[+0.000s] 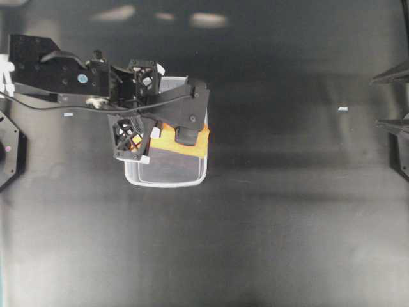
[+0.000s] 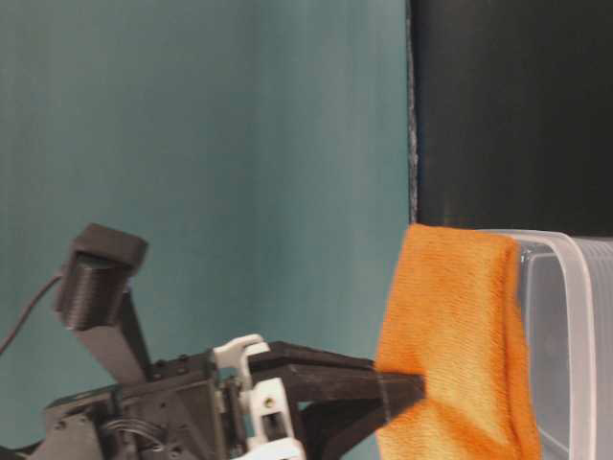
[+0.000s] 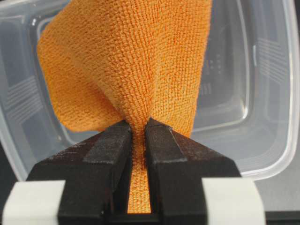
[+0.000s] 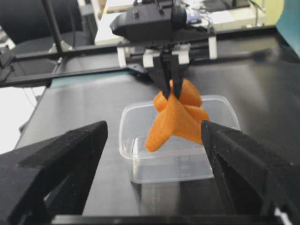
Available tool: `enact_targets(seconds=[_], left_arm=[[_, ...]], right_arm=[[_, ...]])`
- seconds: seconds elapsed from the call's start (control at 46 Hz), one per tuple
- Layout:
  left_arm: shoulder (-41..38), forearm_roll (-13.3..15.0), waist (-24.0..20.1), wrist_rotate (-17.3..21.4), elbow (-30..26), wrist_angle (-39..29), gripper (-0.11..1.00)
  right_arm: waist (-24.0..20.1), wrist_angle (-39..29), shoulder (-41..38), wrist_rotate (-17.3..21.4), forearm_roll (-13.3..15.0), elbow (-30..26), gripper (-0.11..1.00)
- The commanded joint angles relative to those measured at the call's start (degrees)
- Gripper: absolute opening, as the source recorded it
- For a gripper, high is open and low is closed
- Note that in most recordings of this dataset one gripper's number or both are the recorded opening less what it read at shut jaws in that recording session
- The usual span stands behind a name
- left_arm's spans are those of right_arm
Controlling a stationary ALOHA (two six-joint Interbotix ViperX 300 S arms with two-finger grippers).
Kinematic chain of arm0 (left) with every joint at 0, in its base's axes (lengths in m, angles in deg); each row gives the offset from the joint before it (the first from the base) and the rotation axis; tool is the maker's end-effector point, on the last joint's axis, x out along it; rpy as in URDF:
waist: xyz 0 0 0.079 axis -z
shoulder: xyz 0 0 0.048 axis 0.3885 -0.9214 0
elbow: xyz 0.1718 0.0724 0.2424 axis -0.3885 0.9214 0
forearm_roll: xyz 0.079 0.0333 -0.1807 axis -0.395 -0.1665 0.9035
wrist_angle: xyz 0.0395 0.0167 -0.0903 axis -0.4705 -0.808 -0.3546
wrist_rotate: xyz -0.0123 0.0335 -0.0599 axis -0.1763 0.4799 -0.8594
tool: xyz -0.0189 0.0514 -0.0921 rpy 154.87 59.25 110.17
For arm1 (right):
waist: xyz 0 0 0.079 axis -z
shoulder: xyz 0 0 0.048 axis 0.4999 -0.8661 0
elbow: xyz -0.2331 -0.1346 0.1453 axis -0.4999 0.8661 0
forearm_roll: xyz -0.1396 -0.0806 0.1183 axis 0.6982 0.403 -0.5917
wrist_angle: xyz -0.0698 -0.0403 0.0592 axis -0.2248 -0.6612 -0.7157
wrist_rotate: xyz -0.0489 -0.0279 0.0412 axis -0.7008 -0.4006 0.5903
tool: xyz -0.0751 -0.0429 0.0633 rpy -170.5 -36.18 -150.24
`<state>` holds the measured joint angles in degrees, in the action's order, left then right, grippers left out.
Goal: Place the orange towel into the container with the left arm.
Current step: 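Lower the towel into the clear container with the left gripper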
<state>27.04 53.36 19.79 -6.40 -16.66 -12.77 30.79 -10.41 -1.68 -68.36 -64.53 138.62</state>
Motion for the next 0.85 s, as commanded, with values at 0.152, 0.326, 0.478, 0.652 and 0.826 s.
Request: enact_targets(seconds=[0.152, 0.326, 0.478, 0.652, 0.826], left_arm=[[-0.18, -0.18, -0.53, -0.62, 0.35, 2.11, 0.28], [0.09, -0.18, -0.44, -0.62, 0.53, 2.02, 0.79], [1.85, -0.18, -0.35, -0.44, -1.23, 1.67, 0.89], [7.56, -0.18, -0.35, -0.70, -3.60, 2.20, 0.89], [13.54, -0.18, 0.35, -0.70, -3.25, 3.96, 0.89]], right_arm=[[-0.09, 0.26, -0.79, 0.09, 0.00, -0.70, 0.78], [-0.09, 0.18, -0.79, 0.09, 0.00, -0.53, 0.78], [-0.09, 0.00, -0.79, 0.09, 0.00, -0.44, 0.78], [-0.09, 0.00, -0.79, 0.09, 0.09, -0.44, 0.78], [-0.09, -0.09, -0.70, 0.09, 0.00, -0.18, 0.78]])
